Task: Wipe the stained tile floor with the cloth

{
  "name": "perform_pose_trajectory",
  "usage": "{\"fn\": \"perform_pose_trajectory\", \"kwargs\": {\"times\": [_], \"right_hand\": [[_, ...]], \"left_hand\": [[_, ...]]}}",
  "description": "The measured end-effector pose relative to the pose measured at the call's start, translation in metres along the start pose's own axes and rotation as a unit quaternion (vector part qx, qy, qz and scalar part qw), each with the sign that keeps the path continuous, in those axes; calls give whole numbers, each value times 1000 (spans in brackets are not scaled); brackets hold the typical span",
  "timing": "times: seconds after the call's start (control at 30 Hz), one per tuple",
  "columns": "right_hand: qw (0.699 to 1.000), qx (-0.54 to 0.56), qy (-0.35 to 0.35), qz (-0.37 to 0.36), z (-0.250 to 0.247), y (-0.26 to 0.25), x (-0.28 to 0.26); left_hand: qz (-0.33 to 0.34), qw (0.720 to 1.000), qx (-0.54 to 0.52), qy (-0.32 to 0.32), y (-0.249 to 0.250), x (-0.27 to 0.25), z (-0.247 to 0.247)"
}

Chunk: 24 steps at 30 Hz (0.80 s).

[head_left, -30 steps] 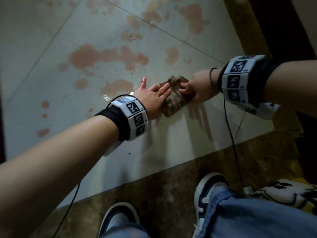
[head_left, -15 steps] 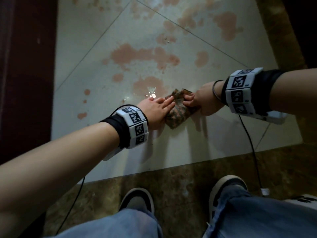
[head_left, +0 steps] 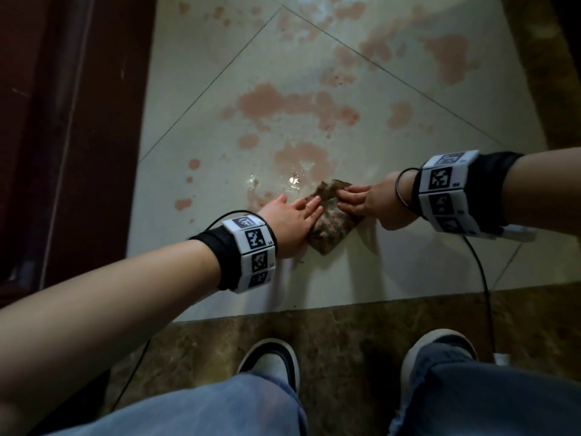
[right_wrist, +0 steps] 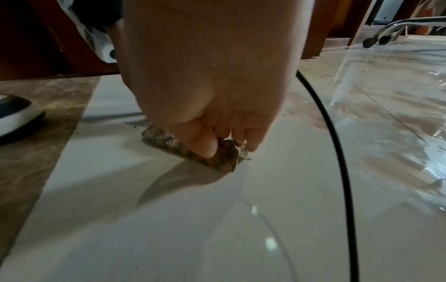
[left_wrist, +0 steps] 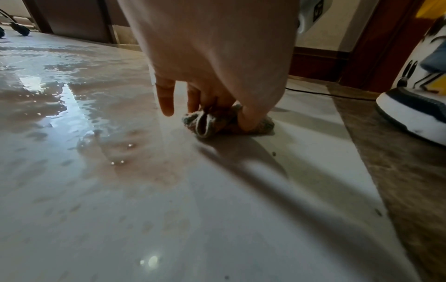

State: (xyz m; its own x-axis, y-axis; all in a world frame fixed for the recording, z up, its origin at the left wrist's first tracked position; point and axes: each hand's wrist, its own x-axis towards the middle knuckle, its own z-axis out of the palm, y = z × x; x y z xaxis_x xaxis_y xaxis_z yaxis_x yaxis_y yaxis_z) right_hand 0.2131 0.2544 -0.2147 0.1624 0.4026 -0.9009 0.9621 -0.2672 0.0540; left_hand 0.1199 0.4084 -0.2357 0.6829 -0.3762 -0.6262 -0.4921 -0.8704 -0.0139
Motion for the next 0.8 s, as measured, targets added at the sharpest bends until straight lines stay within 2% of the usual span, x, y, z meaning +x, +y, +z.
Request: {"fn": "perform_pose_trajectory", "kwargs": {"times": [0.2,0.47,0.8], "right_hand": [[999,-29,21,-3,-7,-9,6],[998,-51,20,-13,-21,-8,7],[998,-26,64,12,-21,-6,22]], "left_hand": [[-26,1000,-8,-14,5,-3,4],[-11,999,49,-5,2,-3,4],[-36,997,75,-1,-25,0,-2]]}}
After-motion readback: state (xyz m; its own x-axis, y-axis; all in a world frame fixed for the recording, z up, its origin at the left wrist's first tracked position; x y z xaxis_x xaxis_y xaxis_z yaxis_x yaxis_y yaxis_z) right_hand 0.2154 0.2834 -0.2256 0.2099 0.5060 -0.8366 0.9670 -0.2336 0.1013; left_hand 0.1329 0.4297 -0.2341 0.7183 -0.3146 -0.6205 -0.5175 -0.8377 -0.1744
